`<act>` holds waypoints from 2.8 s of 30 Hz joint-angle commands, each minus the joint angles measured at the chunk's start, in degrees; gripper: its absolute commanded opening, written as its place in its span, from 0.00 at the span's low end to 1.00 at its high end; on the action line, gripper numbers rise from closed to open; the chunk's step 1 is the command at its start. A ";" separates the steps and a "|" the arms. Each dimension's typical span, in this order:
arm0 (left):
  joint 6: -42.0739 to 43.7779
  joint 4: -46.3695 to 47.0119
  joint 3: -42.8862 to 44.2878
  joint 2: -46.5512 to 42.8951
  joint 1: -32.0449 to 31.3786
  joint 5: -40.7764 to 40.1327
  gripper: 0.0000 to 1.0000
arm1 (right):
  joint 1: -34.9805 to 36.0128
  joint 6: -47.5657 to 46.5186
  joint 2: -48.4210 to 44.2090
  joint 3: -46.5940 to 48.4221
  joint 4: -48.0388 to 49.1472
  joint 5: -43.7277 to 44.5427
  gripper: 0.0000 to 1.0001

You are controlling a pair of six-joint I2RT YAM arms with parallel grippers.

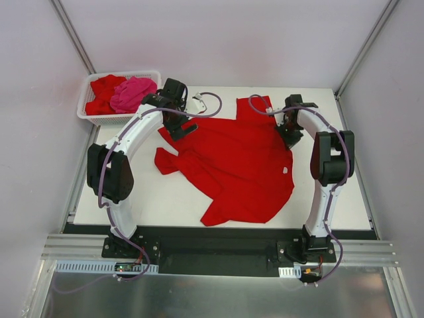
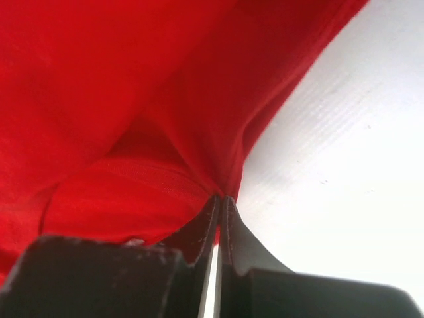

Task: Fold and stack the t-shirts
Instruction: Flatten out the tshirt

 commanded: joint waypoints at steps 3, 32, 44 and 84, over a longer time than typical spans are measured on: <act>-0.97 -1.31 1.47 -1.08 -0.28 -1.00 0.99 | -0.18 -3.73 -3.73 0.09 -0.03 8.31 0.01; -4.13 -1.75 3.31 0.94 0.68 3.30 0.99 | 2.63 -1.45 -8.06 1.03 12.47 -7.91 0.74; -0.62 -1.93 -0.12 -1.87 0.95 1.02 0.99 | 6.06 2.78 11.21 27.42 -5.29 -18.83 0.68; -1.06 -2.63 -1.08 -2.40 0.69 -0.83 0.99 | 11.95 -25.16 25.70 33.91 8.14 9.55 0.74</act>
